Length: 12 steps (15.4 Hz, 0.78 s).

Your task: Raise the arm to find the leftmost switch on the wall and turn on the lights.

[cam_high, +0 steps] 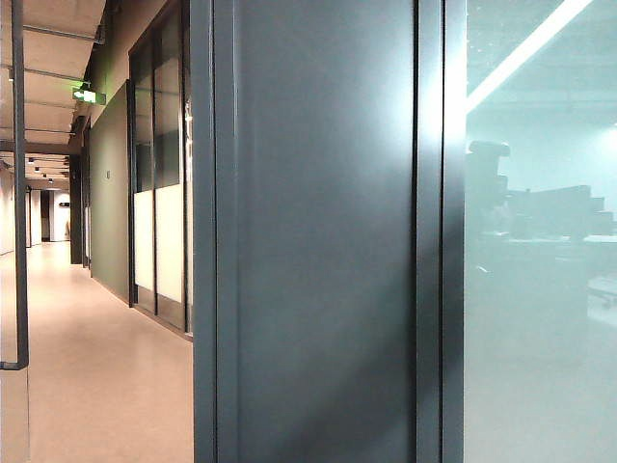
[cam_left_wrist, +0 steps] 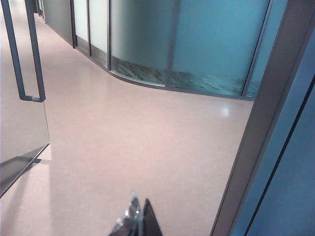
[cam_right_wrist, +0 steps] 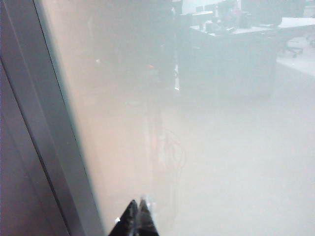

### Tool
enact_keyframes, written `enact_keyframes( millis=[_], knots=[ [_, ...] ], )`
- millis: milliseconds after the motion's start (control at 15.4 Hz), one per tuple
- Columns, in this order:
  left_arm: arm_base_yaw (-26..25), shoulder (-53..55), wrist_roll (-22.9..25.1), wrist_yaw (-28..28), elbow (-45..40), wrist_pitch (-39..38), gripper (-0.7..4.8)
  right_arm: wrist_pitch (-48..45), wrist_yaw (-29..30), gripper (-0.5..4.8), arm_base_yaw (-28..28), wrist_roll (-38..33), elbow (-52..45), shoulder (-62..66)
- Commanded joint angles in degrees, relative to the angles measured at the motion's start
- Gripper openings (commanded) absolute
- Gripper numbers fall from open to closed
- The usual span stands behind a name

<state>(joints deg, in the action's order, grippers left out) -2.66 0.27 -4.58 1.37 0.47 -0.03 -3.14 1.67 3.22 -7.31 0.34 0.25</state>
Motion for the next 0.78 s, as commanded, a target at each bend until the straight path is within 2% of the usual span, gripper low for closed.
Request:
enact_keyframes(
  millis=[65,520,585,650,715,780],
  knots=[
    [0.04,-0.04,-0.02,0.15,0.04,0.52,-0.05,-0.98,-0.04,-0.01,-0.02,-0.15,0.07,-0.13],
    [0.07,-0.04,-0.46,0.20,0.04,0.55,-0.05,-1.27,-0.02,-0.01,-0.02,-0.17,0.09,-0.13],
    [0.07,-0.04,-2.45,0.20,0.07,1.55,-0.05,-2.56,-0.02,-0.01,-0.02,-0.20,0.09,-0.13],
    [0.07,-0.04,-6.88,0.35,0.07,4.90,-0.05,-5.31,-0.02,-0.01,-0.04,-0.22,0.09,-0.13],
    [0.07,-0.04,-9.66,1.25,0.09,9.60,-0.05,-9.33,-0.02,-0.01,-0.04,-0.28,0.13,-0.13],
    [0.07,-0.04,-10.47,1.49,0.22,14.86,-0.06,-12.52,-0.39,-0.01,-0.04,-2.56,0.72,-0.13]
  ],
)
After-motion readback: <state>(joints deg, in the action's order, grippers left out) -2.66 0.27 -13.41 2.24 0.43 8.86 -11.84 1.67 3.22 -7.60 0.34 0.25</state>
